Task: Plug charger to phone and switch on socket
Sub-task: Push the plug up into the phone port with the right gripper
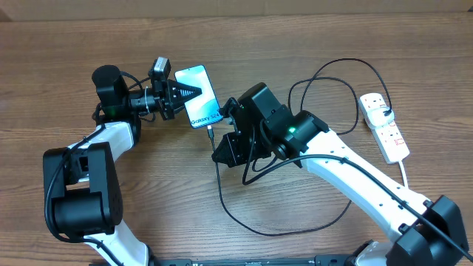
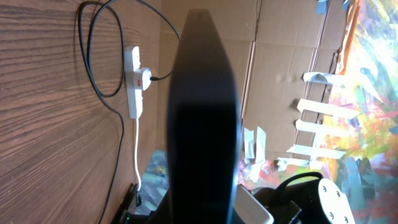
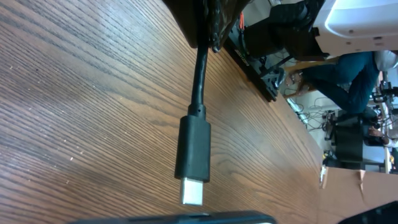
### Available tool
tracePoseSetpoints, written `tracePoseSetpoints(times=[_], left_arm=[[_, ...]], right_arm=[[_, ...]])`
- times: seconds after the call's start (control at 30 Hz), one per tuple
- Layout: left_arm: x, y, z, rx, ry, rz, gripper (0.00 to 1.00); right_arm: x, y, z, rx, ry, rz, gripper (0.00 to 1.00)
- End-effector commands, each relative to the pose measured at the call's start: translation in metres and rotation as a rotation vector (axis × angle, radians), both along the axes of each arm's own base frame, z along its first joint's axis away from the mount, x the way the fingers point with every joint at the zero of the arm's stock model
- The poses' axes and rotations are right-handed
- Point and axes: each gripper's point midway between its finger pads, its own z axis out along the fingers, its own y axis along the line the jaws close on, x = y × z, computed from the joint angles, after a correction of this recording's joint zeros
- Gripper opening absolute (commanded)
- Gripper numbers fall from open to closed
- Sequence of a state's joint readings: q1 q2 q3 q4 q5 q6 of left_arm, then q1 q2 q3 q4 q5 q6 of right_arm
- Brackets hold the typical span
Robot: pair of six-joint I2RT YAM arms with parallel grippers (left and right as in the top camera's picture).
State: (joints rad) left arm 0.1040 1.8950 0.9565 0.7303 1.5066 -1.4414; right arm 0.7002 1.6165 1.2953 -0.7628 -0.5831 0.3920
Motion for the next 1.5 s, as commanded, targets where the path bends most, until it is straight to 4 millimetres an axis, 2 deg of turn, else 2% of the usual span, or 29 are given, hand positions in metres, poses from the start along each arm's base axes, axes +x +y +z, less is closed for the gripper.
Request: tracePoseSetpoints(times=[0.0, 0.17, 0.33, 0.5, 1.13, 1.47], left_arm=[[0.003, -0.003, 0.01, 0.003, -0.037, -0.014, 0.04], [0.003, -0.003, 0.01, 0.004, -0.046, -0.015, 0.04], [0.003, -0.003, 0.01, 0.024, -0.173, -0.017, 0.04], [0.003, -0.003, 0.01, 0.029, -0.205, -0.017, 0.04], [-0.001, -0.011, 0.011, 0.025, -0.202, -0.044, 0.04], [-0.011, -0.013, 0.012, 0.012, -0.221, -0.099, 0.04]], right_arm=[[0.006, 0.005, 0.007, 0.01, -0.017, -0.002, 0.04], [0.006, 0.005, 0.007, 0.011, -0.018, -0.002, 0.04], [0.002, 0.001, 0.004, -0.011, 0.007, -0.002, 0.04], [0.001, 0.001, 0.004, -0.01, -0.007, 0.017, 0.04], [0.004, 0.002, 0.005, -0.001, -0.042, 0.035, 0.04], [0.01, -0.001, 0.002, -0.027, -0.066, 0.013, 0.04]])
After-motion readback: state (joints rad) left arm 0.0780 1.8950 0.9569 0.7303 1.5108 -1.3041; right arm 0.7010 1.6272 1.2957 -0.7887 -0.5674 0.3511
